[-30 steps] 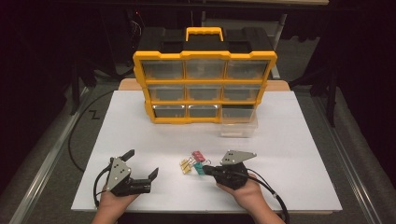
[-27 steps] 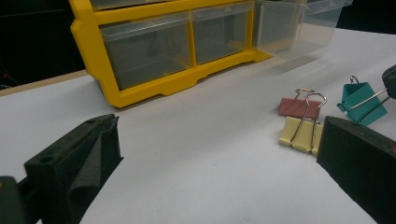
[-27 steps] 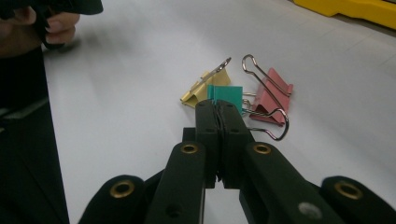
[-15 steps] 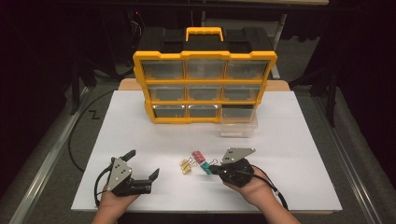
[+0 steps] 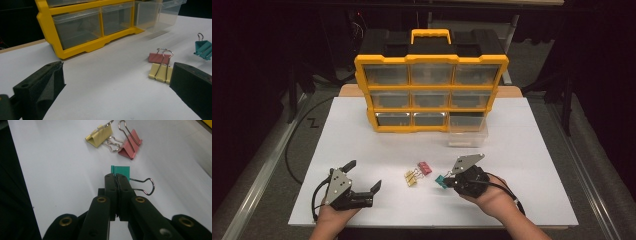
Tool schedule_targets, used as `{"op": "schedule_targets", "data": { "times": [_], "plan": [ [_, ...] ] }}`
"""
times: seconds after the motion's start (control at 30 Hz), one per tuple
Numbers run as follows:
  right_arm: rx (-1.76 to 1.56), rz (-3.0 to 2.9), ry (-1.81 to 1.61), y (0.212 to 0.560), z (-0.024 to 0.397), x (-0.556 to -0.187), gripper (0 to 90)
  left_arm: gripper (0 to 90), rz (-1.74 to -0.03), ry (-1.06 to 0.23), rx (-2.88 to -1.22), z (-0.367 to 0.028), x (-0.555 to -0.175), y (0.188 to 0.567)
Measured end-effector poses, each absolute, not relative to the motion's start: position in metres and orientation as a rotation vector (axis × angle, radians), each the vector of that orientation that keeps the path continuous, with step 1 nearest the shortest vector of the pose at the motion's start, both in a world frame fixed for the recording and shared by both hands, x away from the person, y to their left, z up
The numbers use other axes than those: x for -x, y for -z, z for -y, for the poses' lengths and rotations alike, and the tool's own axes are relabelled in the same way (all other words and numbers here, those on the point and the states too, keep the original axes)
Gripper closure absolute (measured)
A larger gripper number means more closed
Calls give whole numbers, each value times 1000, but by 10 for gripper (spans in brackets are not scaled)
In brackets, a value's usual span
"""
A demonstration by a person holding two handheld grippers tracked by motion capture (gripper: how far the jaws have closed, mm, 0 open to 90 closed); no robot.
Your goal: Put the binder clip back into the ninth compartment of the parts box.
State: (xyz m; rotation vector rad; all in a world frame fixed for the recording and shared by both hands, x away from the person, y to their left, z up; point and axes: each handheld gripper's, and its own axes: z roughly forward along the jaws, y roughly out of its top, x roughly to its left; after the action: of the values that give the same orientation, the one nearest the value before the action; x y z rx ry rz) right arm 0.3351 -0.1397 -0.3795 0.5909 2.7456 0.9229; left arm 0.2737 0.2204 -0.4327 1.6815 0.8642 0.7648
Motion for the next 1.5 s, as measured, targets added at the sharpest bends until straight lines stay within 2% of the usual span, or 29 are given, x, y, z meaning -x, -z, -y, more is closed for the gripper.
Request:
{"op": "schedule_targets", "data": {
  "times": [0.97,1.5],
  "plan": [
    [-543,-2882,-602,365,168,-346,900,5,-867,-769,-1677,-221,-274,432],
    [-558,-2990,-565,346,181,-360,900,5,-865,-768,-1680,-221,-274,433]
  ]
}}
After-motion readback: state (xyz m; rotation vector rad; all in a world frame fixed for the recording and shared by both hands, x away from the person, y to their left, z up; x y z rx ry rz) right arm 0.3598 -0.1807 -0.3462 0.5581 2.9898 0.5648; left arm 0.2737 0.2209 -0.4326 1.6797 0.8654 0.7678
